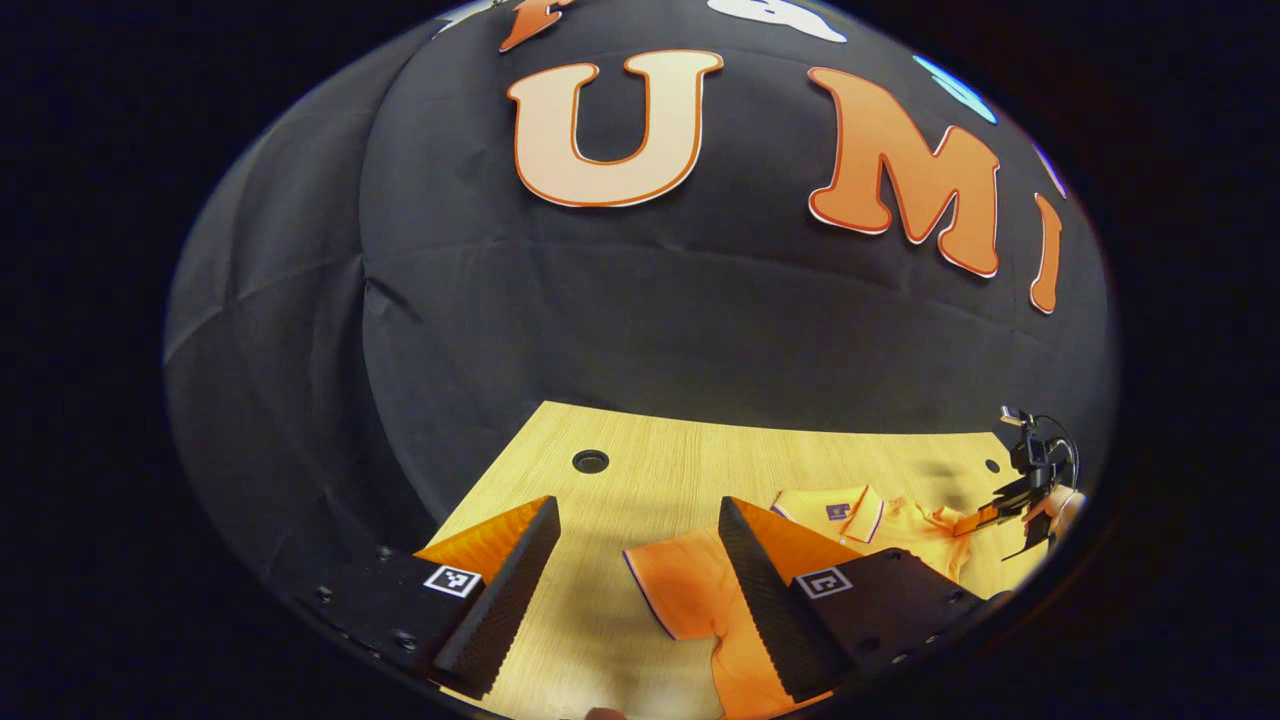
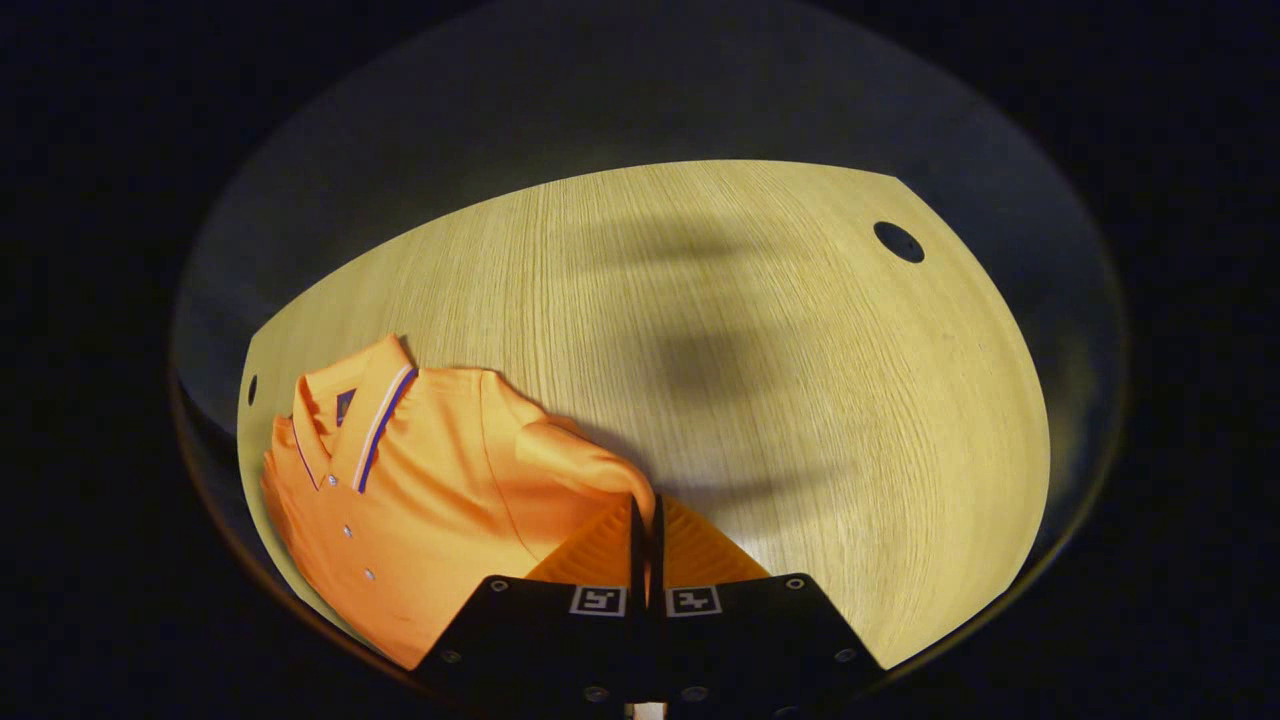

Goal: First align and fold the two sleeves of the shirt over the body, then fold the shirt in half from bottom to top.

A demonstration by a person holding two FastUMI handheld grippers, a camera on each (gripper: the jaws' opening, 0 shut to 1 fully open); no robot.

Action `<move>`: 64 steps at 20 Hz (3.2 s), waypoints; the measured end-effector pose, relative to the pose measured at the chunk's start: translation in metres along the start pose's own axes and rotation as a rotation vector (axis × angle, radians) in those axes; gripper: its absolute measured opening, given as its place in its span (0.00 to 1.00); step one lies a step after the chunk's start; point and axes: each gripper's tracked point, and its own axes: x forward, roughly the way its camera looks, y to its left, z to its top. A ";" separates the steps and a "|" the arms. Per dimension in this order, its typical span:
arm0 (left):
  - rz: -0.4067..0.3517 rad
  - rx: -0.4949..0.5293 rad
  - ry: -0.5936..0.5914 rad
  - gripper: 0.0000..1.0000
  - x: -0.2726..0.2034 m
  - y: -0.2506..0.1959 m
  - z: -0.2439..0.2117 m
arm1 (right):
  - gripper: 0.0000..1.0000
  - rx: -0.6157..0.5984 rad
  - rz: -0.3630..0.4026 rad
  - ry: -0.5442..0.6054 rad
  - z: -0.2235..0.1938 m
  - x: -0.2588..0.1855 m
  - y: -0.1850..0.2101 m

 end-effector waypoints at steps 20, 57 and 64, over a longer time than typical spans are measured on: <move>0.021 -0.050 -0.064 0.98 -0.040 0.080 0.013 | 0.00 -0.351 0.007 -0.233 0.005 -0.093 0.140; -0.034 -0.011 0.622 0.98 0.067 -0.008 -0.131 | 0.98 -0.055 0.279 -0.604 0.069 -0.248 0.082; 0.018 -0.086 0.812 0.99 0.101 -0.013 -0.183 | 0.99 -0.024 0.275 -0.587 0.061 -0.241 0.045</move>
